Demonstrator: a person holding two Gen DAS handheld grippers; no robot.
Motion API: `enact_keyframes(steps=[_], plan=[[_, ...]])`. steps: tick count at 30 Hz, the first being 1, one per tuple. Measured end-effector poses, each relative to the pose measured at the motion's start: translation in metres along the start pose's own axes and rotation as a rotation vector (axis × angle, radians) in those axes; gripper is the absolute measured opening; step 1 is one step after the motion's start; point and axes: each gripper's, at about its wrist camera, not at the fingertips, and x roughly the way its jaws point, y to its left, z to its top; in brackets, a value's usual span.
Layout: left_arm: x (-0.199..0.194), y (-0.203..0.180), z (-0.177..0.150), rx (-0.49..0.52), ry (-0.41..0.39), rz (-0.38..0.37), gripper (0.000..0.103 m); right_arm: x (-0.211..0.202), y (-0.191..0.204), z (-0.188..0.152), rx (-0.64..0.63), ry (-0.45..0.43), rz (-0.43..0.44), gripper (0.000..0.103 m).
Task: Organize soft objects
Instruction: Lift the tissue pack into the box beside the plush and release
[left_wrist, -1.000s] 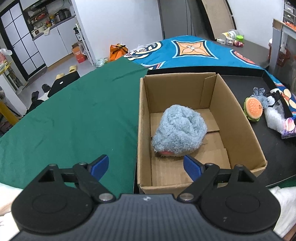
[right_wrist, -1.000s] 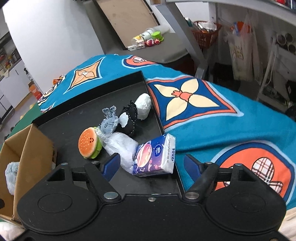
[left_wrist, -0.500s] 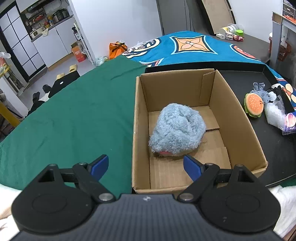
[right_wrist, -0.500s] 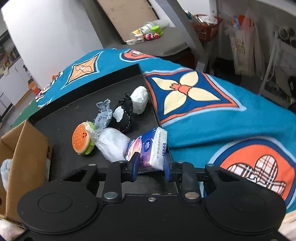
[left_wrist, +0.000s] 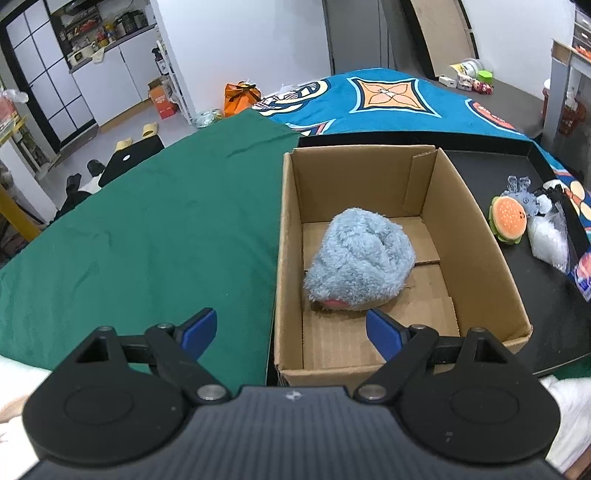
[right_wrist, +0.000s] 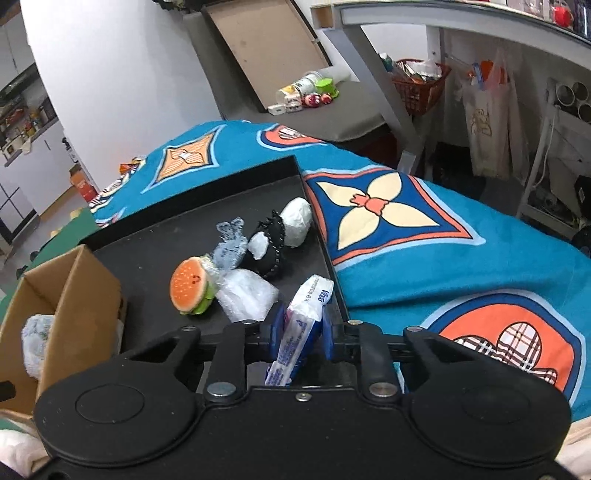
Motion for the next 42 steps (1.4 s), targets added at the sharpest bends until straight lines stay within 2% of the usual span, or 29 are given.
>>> enact_keyframes(steps=[11,21,24,30,35,37,42], plan=[[0.003,0.011,-0.001,-0.05,0.011,-0.031,0.087,-0.029,0.022,0.007,-0.069,-0.047,0.043,0.022],[0.005,0.022,-0.004,-0.088,0.008,-0.074,0.083,-0.051,0.062,0.016,-0.135,-0.086,0.095,0.022],[0.006,0.026,-0.005,-0.108,0.011,-0.092,0.073,-0.056,0.075,0.02,-0.154,-0.094,0.111,0.022],[0.013,0.034,-0.006,-0.155,0.041,-0.126,0.045,-0.063,0.106,0.025,-0.213,-0.11,0.144,0.022],[0.019,0.041,-0.007,-0.196,0.058,-0.168,0.016,-0.065,0.13,0.029,-0.269,-0.115,0.161,0.022],[0.022,0.044,-0.008,-0.214,0.059,-0.187,0.011,-0.066,0.139,0.03,-0.284,-0.116,0.17,0.022],[0.02,0.046,-0.01,-0.224,0.039,-0.204,0.012,-0.067,0.158,0.033,-0.329,-0.122,0.195,0.022]])
